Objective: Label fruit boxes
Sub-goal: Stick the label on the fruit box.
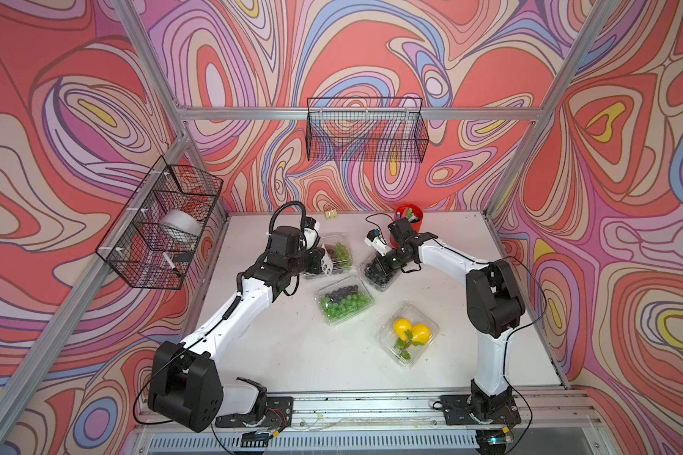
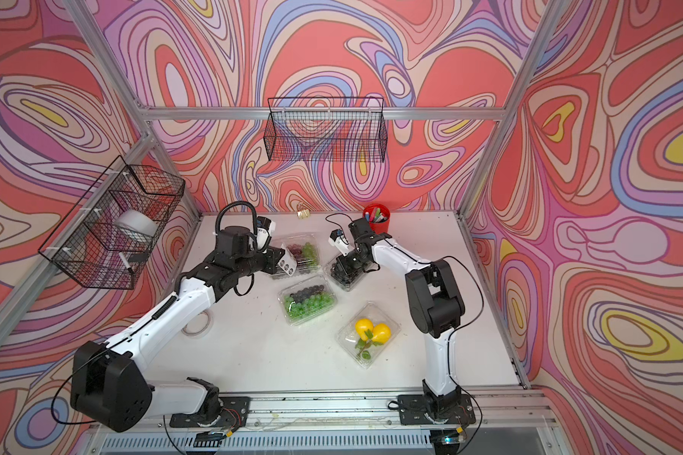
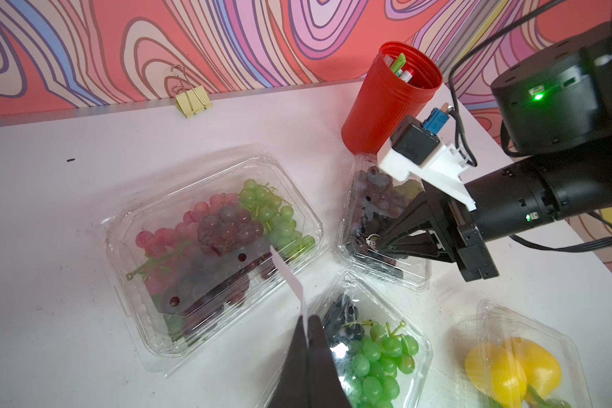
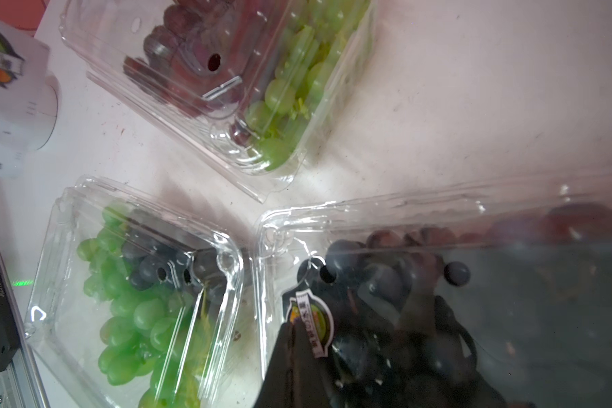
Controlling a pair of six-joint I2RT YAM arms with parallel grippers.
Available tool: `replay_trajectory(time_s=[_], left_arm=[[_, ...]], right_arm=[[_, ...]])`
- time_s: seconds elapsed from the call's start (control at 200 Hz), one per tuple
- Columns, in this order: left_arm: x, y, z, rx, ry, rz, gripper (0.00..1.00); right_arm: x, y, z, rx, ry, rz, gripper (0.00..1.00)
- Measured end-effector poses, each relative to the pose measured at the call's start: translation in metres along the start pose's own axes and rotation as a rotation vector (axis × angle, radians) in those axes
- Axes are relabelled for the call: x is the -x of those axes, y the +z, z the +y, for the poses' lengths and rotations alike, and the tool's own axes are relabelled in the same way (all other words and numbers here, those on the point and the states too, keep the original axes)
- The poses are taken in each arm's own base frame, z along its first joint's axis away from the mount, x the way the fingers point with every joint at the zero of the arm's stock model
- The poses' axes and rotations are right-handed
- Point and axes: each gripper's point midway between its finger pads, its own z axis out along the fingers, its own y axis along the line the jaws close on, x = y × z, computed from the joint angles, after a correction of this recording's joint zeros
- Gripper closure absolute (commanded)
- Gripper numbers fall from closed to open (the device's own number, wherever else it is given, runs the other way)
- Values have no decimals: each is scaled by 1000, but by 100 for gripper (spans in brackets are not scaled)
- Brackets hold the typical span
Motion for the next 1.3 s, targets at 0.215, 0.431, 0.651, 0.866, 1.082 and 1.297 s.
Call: replay_trajectory(time_s=[0.215,0.431,0.651,0.866,1.082,1.297], left_arm=[[-1,0,0,0,0,1,100],[-1,0,-4,-25,3,5,100],[-5,-2,-29,-173,51,4,100],[-10,-16,-70,-425,151,-12,100],[-18,-36,-103,-654,239,-40,100],[-19,-52,-120,-791,286,-73,100]], right_arm=[[2,2,1,2,-8,-8,100],[6,3,4,3,-22,-21,92],[16,-30,21,-11,-77,-114,77],[53,-111,75,55,-313,-320,66],[47,-138,115,190,-535,-372,61],[31,-141,138,338,-646,-349,59]])
